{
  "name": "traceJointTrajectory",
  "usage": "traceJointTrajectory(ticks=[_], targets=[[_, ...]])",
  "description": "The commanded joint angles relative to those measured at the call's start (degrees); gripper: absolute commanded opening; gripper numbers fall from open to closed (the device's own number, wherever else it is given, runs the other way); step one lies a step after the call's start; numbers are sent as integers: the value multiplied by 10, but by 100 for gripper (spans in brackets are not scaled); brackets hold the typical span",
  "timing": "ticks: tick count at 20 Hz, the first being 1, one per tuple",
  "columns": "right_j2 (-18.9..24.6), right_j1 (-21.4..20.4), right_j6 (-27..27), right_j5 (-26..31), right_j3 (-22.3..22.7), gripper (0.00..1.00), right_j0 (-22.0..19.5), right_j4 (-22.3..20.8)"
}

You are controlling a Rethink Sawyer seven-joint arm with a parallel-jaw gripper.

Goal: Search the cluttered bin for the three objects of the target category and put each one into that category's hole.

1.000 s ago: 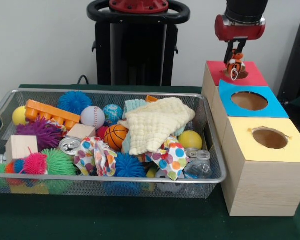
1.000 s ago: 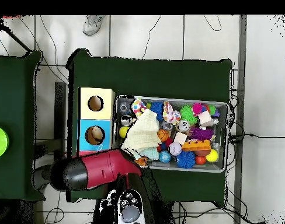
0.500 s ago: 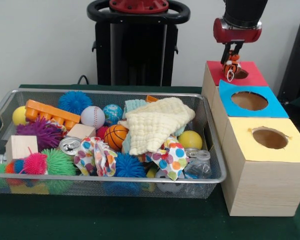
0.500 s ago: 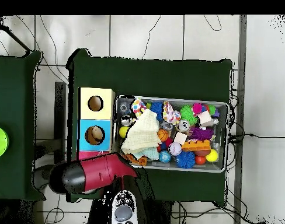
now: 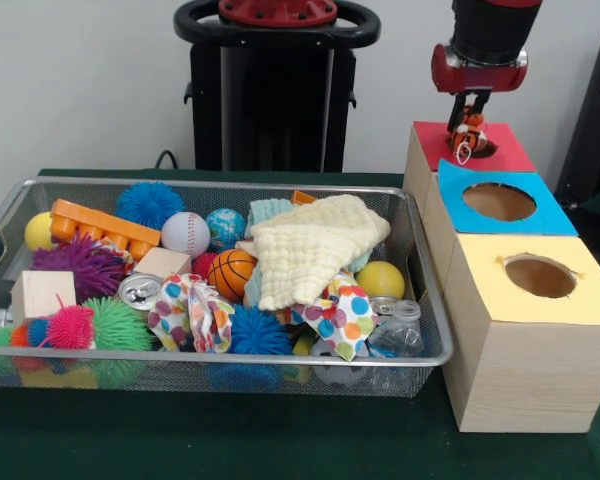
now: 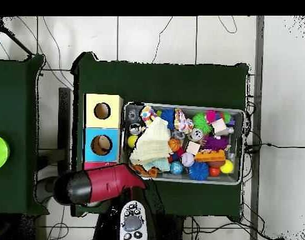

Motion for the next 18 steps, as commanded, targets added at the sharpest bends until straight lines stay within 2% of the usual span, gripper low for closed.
traceJointTrajectory(ticks=[1,11,18], targets=[[10,39,110,-11,-5,0,-8,40],[-4,60,106,6,-27,0,2,39],[-21,70,104,52,-41,0,10,32]])
